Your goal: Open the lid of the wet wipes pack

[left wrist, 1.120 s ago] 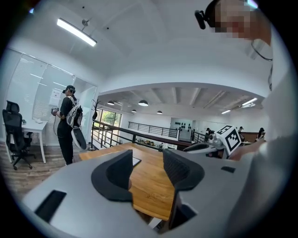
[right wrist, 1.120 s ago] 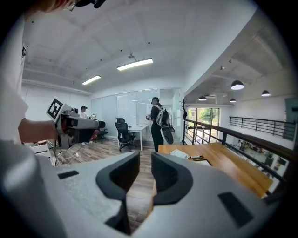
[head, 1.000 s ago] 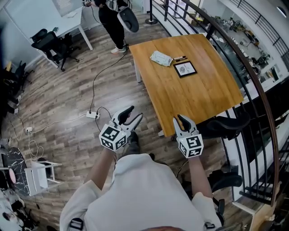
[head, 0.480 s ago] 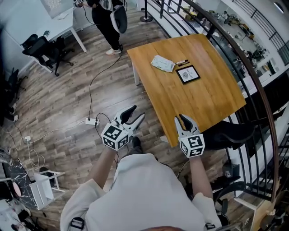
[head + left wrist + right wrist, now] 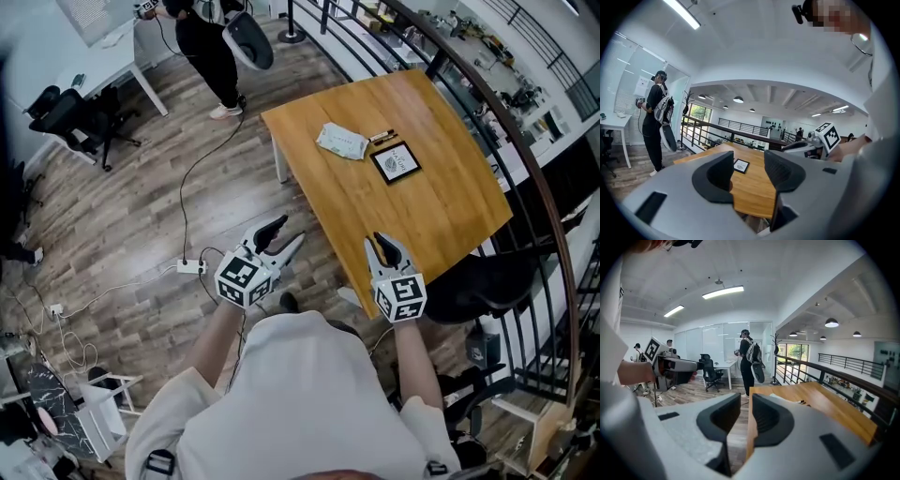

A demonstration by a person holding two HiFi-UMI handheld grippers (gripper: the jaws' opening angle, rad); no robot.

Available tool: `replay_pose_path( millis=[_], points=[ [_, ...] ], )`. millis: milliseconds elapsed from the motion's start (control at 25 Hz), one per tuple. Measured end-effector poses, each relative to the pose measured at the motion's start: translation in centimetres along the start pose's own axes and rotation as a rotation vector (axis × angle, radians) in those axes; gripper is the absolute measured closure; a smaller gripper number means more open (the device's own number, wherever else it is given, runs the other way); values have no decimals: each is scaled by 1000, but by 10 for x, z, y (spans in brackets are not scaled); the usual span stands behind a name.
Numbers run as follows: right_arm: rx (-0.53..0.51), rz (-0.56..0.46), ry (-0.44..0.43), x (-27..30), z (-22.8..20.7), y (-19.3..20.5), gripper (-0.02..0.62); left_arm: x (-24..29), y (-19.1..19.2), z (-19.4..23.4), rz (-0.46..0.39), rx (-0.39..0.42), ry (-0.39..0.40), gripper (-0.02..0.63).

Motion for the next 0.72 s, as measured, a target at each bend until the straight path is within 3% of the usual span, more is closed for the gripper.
replay_pose_path(
  millis=[360,720],
  points=[
    [8,20,22,46,8,-22,531,2,-8,56,4,-17,9,410],
    [22,40,3,88,-16,-35,531,28,-12,89,34,-34,-2,410]
  ],
)
Point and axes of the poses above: the fingertips, and each gripper's own axes: x forward along the fingers, z to its left, y out of its underside, the point moved 8 cm from there along -x, backward along the fingers, and after that the axes turned 9 degrees about z, right-handed, at the moved point
